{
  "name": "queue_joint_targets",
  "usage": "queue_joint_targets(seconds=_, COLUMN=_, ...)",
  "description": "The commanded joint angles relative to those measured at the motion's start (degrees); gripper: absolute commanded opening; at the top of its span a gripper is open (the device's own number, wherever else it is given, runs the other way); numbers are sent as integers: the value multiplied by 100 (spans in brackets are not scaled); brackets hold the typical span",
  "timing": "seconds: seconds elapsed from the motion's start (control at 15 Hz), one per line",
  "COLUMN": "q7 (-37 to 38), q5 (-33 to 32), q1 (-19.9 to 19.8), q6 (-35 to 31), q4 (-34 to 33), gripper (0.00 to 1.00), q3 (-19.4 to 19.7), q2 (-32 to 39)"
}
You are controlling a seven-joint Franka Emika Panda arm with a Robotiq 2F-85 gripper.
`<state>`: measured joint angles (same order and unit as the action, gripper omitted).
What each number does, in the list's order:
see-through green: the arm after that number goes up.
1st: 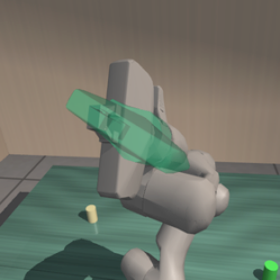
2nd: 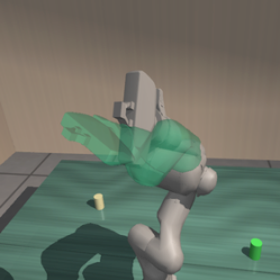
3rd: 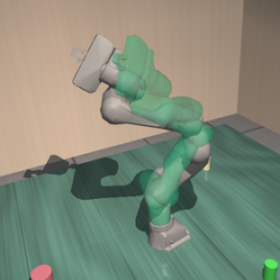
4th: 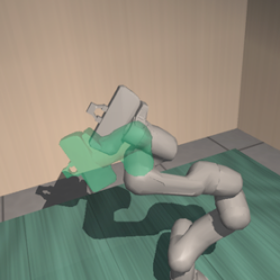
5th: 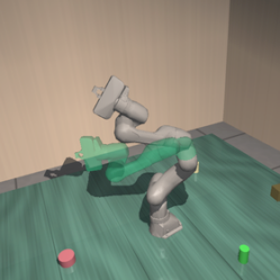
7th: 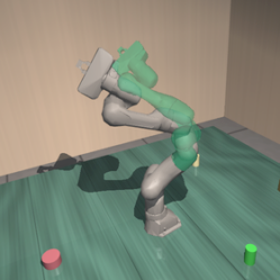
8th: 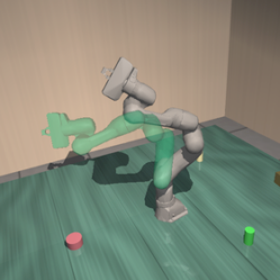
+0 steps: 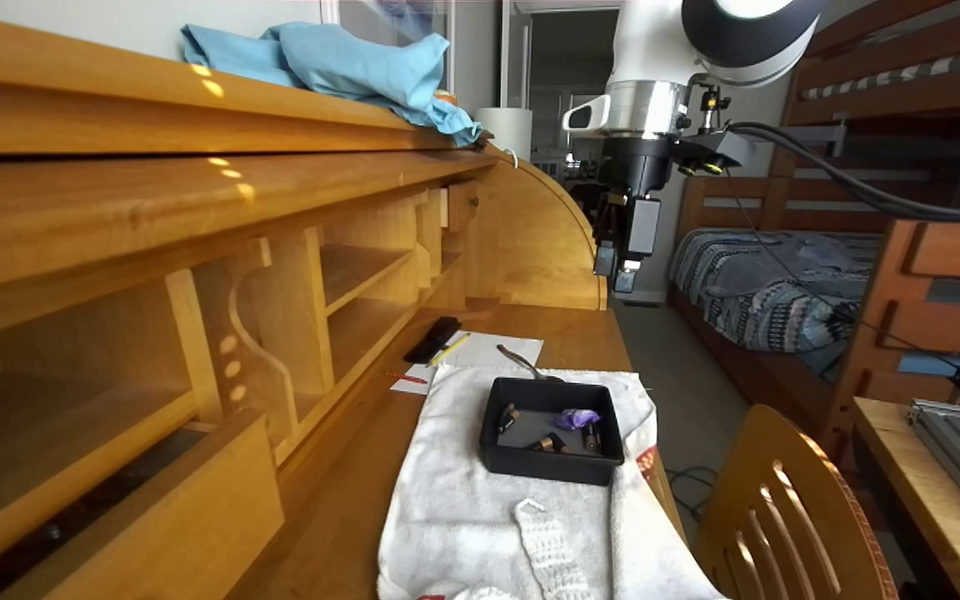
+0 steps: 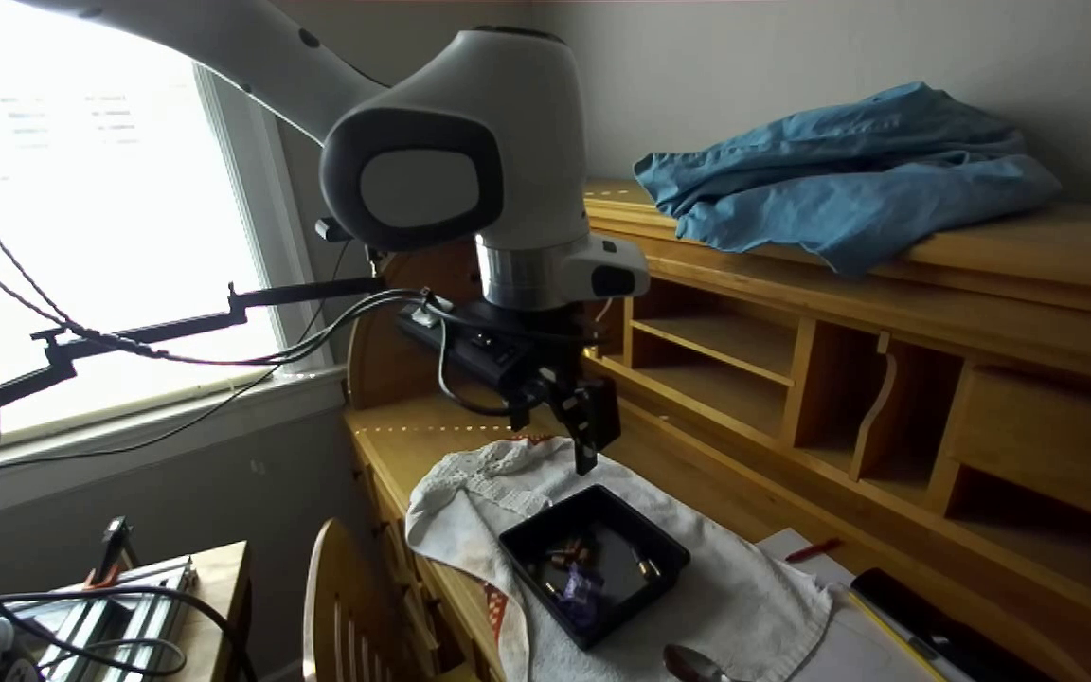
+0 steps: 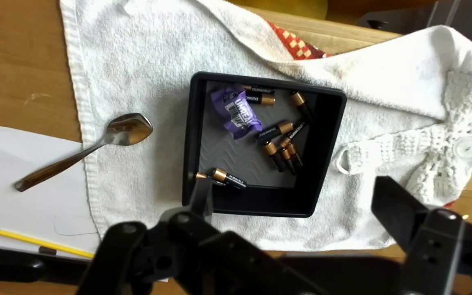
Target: Remove one brown and one purple object from the box
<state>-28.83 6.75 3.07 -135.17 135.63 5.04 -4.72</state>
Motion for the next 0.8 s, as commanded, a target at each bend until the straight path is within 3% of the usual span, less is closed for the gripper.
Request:
queue_joint_targets(seconds=0.0, q7=293, q5=-80, q1=-164, q6=58, q4=-29, gripper=100, q3=-77, q2=8)
queue_joint_targets(seconds=0.33, q7=1515, q5=154, q1=-293, q6=134, q4=-510, gripper=100, q3=-125, q2=657)
queue_joint_targets(seconds=0.73, q7=1970, q5=265, q1=-283, q6=287, q4=-1088, gripper=100, q3=-343, q2=1388)
